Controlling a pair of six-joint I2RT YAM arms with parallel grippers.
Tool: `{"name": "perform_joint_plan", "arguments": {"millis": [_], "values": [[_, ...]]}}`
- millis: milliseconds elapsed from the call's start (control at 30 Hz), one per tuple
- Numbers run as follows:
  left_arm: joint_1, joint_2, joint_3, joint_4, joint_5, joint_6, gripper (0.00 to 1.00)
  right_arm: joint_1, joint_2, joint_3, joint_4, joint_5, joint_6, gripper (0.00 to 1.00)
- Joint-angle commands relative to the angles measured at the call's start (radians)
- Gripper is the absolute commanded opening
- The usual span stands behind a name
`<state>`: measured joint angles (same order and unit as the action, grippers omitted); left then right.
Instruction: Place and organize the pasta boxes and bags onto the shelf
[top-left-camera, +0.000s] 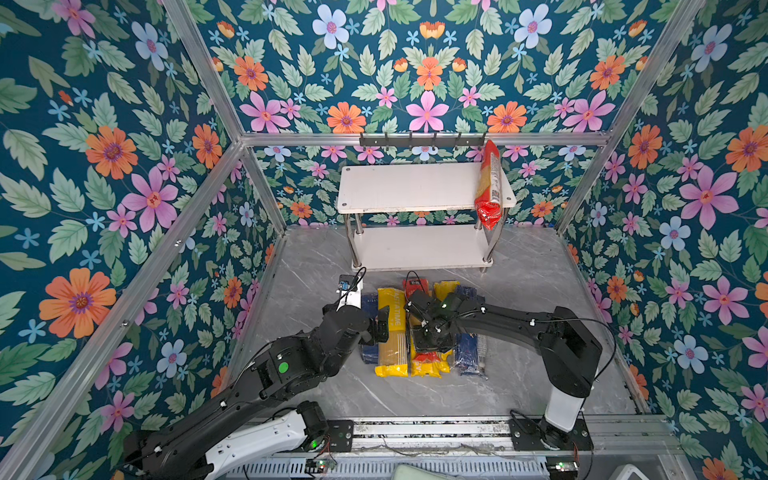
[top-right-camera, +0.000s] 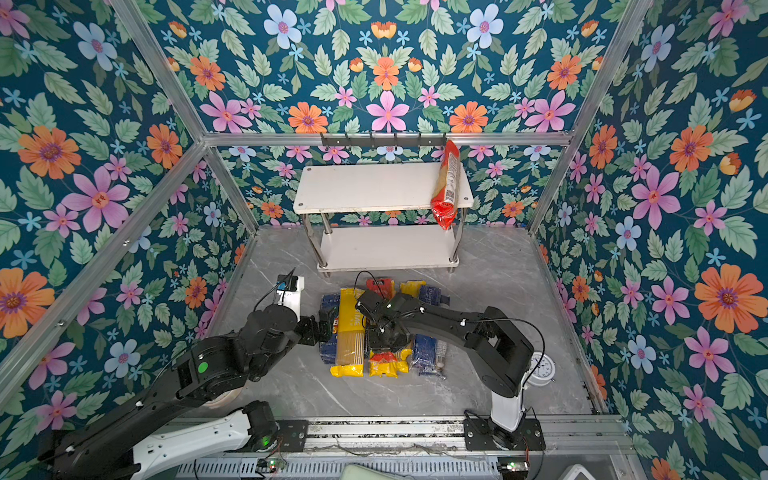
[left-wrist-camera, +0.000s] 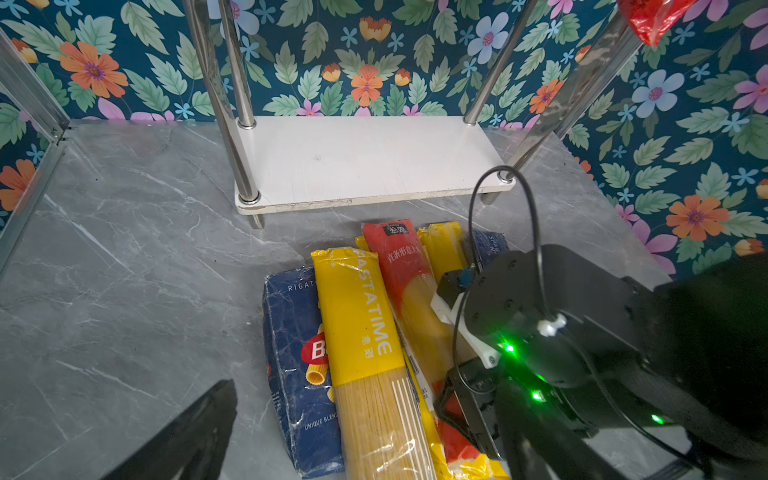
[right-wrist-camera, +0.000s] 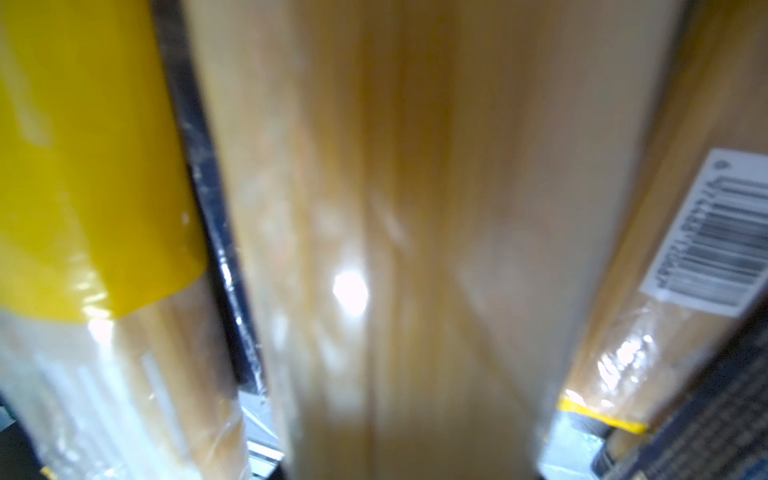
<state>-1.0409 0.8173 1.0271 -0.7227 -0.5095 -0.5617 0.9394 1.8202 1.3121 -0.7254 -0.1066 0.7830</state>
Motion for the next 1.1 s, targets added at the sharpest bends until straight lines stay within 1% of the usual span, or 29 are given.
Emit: {"name": "perform_joint_plan", "arguments": {"millis": [0, 167, 367, 500, 533, 700, 833, 1067], "values": [[0.019, 0.003, 0.003, 0.031, 0.021, 0.029, 0.99, 0.004, -0.005, -0.026, 0.025, -0.020, 0.001, 0.29], [0.052, 0.015, 0.004, 0.036, 0.046, 0.034, 0.99, 0.003, -0.039, -0.041, 0.031, -0.036, -0.009, 0.18], [0.098, 0.035, 0.005, 0.048, 0.071, 0.034, 1.00, 0.004, -0.112, -0.054, 0.013, -0.029, -0.012, 0.16], [0.148, 0.052, 0.005, 0.061, 0.109, 0.036, 0.99, 0.004, -0.153, -0.057, -0.011, -0.027, -0.023, 0.14], [0.159, 0.055, 0.005, 0.066, 0.118, 0.034, 0.99, 0.004, -0.198, -0.060, -0.012, -0.028, -0.023, 0.14], [0.183, 0.069, 0.007, 0.089, 0.143, 0.039, 0.99, 0.003, -0.259, -0.067, -0.021, -0.037, -0.033, 0.13], [0.198, 0.077, 0.021, 0.108, 0.162, 0.040, 1.00, 0.003, -0.297, -0.041, -0.057, -0.042, -0.050, 0.13], [0.245, 0.102, 0.042, 0.129, 0.207, 0.048, 0.99, 0.003, -0.383, 0.049, -0.146, -0.016, -0.098, 0.13]]}}
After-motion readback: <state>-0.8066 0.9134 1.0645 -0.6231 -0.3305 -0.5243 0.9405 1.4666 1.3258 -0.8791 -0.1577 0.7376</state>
